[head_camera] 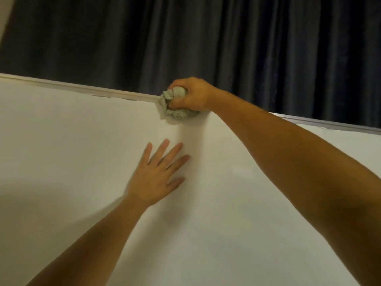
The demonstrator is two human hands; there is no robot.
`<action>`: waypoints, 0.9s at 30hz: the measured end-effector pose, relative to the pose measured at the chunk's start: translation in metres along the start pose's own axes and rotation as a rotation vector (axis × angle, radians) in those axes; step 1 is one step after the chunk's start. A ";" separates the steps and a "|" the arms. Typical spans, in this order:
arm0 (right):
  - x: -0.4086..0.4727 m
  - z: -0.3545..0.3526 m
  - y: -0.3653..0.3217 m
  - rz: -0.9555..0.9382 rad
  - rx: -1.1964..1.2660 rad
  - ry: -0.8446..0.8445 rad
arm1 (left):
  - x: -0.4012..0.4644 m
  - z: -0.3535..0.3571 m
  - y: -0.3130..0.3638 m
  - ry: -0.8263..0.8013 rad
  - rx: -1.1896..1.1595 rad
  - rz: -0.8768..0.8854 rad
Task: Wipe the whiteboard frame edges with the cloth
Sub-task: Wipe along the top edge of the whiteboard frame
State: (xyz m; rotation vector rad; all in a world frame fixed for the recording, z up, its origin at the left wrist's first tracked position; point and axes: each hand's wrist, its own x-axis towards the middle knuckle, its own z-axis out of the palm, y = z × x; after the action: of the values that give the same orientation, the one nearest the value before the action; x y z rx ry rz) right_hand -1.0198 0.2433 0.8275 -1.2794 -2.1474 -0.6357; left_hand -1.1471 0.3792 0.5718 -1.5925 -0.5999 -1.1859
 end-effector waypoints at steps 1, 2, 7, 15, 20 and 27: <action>-0.009 -0.004 0.009 0.006 0.003 0.006 | -0.001 -0.001 0.001 -0.002 0.022 0.000; -0.017 -0.009 0.015 0.012 0.007 0.017 | 0.001 -0.001 0.002 0.000 0.039 0.007; -0.044 -0.025 0.039 0.039 0.019 0.021 | 0.000 0.001 0.006 -0.025 0.054 0.007; -0.076 -0.029 0.075 0.019 -0.019 0.094 | -0.002 0.012 0.005 -0.010 0.056 0.024; -0.075 -0.012 0.069 -0.076 -0.191 0.133 | 0.003 0.016 0.008 -0.044 0.034 -0.004; -0.012 0.017 0.024 -0.255 -0.311 0.106 | 0.044 0.012 0.025 -0.027 -0.089 0.143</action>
State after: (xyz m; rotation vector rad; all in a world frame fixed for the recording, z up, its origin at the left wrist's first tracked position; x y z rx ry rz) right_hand -0.9975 0.2568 0.8094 -1.0992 -2.2015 -1.1555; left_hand -1.1044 0.3734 0.6008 -1.6996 -0.4479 -1.0996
